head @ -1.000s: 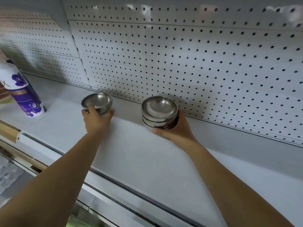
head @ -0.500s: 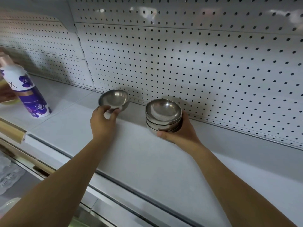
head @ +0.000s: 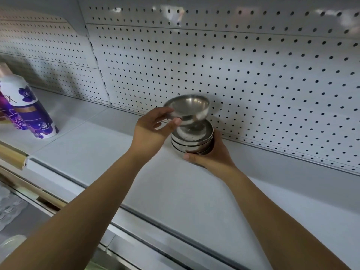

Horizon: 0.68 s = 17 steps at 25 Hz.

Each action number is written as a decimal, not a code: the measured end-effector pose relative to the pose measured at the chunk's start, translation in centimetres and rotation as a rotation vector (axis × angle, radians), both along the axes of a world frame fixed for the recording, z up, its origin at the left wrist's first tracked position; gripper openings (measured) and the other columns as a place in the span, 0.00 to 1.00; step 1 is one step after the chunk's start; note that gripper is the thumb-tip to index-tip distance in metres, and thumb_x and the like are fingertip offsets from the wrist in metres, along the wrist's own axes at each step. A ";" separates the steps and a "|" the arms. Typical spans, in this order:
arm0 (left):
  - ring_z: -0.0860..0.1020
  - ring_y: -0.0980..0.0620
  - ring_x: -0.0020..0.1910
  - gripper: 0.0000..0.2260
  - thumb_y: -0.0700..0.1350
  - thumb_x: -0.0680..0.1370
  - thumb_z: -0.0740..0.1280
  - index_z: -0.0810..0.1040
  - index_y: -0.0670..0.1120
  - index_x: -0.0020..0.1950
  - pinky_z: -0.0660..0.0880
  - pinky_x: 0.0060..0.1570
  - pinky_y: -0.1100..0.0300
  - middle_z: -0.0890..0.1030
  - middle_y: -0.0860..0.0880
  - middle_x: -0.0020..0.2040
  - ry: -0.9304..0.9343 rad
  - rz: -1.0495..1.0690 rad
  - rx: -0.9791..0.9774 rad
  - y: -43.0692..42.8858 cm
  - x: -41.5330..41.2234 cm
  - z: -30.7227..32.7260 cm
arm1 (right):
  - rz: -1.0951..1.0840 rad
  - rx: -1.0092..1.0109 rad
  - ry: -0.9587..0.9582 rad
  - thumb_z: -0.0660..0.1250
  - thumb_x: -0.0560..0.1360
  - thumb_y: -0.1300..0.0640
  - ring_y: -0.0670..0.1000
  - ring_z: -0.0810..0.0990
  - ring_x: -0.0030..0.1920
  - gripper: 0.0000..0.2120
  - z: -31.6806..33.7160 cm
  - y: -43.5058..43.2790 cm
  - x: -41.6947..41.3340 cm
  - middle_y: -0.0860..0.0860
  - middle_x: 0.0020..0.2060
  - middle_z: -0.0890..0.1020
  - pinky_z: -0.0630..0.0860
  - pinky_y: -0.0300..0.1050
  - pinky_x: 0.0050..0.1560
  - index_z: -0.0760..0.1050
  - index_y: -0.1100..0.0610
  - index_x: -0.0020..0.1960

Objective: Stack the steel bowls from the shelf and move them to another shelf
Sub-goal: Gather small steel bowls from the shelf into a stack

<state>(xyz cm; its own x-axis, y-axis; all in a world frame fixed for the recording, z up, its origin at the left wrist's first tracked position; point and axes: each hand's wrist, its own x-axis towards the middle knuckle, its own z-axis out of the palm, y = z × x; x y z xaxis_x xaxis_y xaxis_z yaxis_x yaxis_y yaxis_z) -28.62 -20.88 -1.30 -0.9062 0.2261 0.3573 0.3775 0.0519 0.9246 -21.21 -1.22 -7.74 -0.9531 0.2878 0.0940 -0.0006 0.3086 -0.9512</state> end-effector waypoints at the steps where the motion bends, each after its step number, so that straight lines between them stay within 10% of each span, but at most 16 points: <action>1: 0.83 0.54 0.56 0.14 0.48 0.74 0.79 0.83 0.51 0.58 0.78 0.64 0.49 0.86 0.53 0.51 0.010 -0.022 -0.028 0.2 0.1 -0.1 | 0.002 0.001 0.004 0.90 0.55 0.44 0.37 0.79 0.62 0.51 0.0 0.0 0.0 0.36 0.61 0.81 0.78 0.44 0.65 0.64 0.36 0.70; 17: 0.76 0.63 0.65 0.19 0.54 0.72 0.78 0.82 0.57 0.62 0.73 0.69 0.54 0.82 0.61 0.61 0.046 -0.029 -0.261 -0.3 0.5 -1.7 | 0.015 -0.029 0.021 0.90 0.55 0.44 0.38 0.80 0.63 0.54 -0.4 0.0 -0.1 0.36 0.63 0.81 0.81 0.50 0.65 0.65 0.39 0.73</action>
<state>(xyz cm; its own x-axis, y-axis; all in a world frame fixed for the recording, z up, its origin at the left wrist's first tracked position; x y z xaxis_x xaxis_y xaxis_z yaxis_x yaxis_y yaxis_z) -28.10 -21.21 -3.00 -0.8821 0.3417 0.3241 0.4237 0.2754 0.8629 -21.34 -1.20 -8.12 -0.9551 0.2765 0.1060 -0.0252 0.2806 -0.9595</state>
